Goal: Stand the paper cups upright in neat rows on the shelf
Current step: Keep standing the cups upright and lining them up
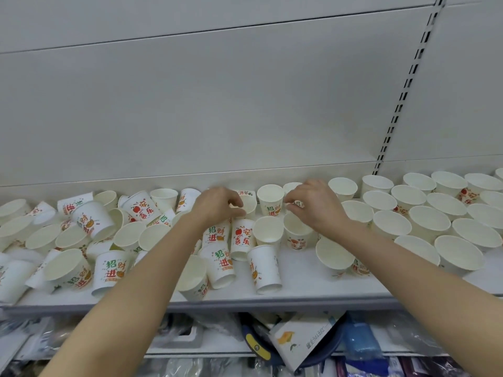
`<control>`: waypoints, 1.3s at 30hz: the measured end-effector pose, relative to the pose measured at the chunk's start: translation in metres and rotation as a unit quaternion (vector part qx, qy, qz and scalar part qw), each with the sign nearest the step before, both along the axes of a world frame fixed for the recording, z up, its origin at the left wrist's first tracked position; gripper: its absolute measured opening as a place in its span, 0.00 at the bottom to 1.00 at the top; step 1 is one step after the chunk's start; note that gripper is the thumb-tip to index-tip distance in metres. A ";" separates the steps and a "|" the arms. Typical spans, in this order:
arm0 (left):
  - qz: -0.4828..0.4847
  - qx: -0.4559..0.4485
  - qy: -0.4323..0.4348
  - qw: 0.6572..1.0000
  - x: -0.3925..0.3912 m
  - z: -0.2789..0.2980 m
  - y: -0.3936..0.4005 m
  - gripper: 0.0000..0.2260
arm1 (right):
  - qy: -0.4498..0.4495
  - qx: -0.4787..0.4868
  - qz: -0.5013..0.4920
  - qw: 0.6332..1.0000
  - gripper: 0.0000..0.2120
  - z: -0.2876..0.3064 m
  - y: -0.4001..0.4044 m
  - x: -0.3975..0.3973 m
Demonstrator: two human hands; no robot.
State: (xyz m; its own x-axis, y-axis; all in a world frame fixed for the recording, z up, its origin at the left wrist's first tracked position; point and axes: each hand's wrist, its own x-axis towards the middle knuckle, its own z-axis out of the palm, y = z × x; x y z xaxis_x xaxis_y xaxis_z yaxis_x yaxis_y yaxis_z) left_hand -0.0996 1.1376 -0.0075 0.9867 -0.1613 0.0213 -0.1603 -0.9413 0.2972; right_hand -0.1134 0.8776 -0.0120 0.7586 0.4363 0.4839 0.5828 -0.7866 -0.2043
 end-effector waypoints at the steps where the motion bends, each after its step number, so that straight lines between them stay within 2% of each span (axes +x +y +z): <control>1: -0.006 0.005 -0.007 1.000 -0.003 -0.005 0.000 0.11 | 0.006 0.025 0.015 1.000 0.03 0.000 0.003 -0.016; 4: -0.018 0.040 -0.055 0.998 -0.005 -0.012 -0.006 0.09 | 0.044 0.069 0.028 0.996 0.05 -0.008 0.012 -0.071; 7: -0.039 0.070 -0.082 0.993 -0.005 -0.010 -0.009 0.08 | 0.142 0.069 -0.026 0.987 0.12 -0.018 0.024 -0.114; 10: -0.064 0.070 -0.100 0.990 -0.005 -0.007 -0.009 0.09 | 0.191 0.031 -0.084 0.978 0.24 -0.032 0.044 -0.127; 13: -0.086 0.075 -0.106 0.988 -0.003 -0.003 -0.007 0.09 | 0.180 -0.030 -0.127 0.975 0.32 -0.042 0.067 -0.130; 17: -0.099 0.077 -0.096 0.987 -0.002 0.001 -0.008 0.10 | 0.164 -0.040 -0.215 0.962 0.32 -0.049 0.089 -0.130; 20: -0.093 0.062 -0.095 0.989 -0.005 0.001 -0.006 0.10 | 0.183 0.000 -0.241 0.953 0.30 -0.058 0.090 -0.137; 24: -0.123 0.003 -0.130 0.984 -0.017 0.003 -0.013 0.10 | 0.218 0.070 -0.215 0.949 0.34 -0.063 0.069 -0.145; 27: -0.194 -0.016 -0.106 0.975 -0.028 0.008 -0.023 0.09 | 0.245 0.066 -0.166 0.953 0.38 -0.056 0.057 -0.145; 30: -0.240 0.036 -0.061 0.968 -0.037 0.008 -0.030 0.10 | 0.243 0.076 -0.157 0.954 0.33 -0.052 0.051 -0.139; 34: -0.243 0.127 -0.090 0.957 -0.041 0.006 -0.037 0.07 | 0.194 0.097 -0.156 0.964 0.21 -0.048 0.039 -0.134; 36: -0.235 0.134 -0.105 0.957 -0.042 0.003 -0.040 0.05 | 0.157 0.088 -0.133 0.975 0.15 -0.044 0.032 -0.136; 39: -0.218 0.115 -0.114 0.962 -0.046 -0.001 -0.047 0.05 | 0.096 0.043 -0.116 0.988 0.12 -0.037 0.020 -0.137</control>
State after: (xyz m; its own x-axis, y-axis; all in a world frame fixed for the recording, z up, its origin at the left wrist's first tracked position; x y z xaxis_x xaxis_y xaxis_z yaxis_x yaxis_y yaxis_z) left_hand -0.1452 1.0906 -0.0086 0.7977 -0.5859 0.1425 -0.5919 -0.8060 -0.0004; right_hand -0.2501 0.8976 -0.0490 0.9149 0.2043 0.3482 0.3330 -0.8694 -0.3650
